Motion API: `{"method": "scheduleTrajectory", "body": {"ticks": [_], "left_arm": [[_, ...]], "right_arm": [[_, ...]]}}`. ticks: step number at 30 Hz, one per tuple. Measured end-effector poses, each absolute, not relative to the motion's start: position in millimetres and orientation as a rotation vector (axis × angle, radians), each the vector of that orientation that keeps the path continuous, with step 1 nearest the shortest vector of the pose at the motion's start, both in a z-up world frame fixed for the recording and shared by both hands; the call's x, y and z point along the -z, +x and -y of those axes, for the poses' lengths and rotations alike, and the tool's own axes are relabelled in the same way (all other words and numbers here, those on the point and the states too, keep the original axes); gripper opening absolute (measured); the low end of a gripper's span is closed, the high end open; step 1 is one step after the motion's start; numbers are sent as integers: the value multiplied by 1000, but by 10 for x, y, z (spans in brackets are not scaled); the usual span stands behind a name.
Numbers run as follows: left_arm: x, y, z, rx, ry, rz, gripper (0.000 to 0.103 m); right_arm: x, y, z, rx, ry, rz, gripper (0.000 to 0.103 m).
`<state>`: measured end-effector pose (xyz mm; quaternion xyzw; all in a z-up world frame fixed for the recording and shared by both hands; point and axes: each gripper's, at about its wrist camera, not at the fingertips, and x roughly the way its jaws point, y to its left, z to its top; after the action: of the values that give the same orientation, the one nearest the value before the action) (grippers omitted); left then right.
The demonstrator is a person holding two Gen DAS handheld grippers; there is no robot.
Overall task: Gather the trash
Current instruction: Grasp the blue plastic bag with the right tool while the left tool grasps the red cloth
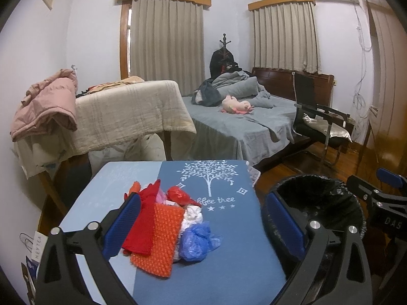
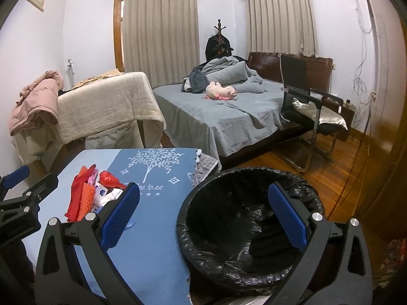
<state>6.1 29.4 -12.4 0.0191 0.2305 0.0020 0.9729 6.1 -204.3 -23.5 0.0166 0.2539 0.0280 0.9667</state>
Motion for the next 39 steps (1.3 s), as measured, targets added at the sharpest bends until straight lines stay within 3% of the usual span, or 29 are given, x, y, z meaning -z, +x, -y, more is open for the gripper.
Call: {"method": "scheduleTrajectory", "body": {"ticks": [15, 25, 39], "left_arm": [[603, 255, -1331, -218, 36, -502, 97], [916, 367, -1598, -229, 25, -546, 95], [1256, 498, -1841, -254, 8, -606, 89]], "right_arm": [[676, 487, 1294, -167, 32, -548, 98], [1195, 763, 615, -270, -15, -642, 86], [1748, 978, 94, -331, -86, -758, 86]]}}
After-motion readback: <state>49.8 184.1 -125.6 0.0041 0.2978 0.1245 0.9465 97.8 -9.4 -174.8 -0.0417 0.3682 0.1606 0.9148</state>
